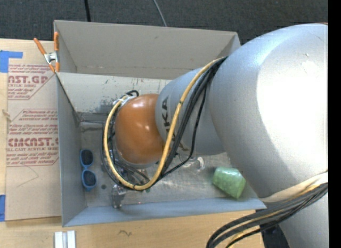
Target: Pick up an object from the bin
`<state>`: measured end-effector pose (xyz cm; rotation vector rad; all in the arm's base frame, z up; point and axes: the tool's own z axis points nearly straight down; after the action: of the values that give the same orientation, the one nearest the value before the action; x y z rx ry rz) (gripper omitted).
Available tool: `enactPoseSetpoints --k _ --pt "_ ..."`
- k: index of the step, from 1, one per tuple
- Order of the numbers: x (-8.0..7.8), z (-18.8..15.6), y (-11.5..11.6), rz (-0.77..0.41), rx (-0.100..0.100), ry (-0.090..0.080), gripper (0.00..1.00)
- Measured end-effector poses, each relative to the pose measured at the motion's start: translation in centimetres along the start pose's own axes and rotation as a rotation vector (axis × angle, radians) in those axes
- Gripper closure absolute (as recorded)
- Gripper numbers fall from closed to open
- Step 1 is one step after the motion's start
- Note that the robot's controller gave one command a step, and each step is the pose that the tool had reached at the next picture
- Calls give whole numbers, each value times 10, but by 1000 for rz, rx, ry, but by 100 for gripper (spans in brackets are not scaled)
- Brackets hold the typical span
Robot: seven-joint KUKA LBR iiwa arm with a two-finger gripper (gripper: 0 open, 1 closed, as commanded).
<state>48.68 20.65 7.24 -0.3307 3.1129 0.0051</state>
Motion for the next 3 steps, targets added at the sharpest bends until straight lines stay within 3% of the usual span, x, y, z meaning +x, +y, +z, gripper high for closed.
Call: enactPoseSetpoints --k 1,2,3 --pt "4 0 -146 115 2 4 0" --pt "10 -3 -92 -29 0 11 0" --pt "8 -5 -93 -25 0 7 100"
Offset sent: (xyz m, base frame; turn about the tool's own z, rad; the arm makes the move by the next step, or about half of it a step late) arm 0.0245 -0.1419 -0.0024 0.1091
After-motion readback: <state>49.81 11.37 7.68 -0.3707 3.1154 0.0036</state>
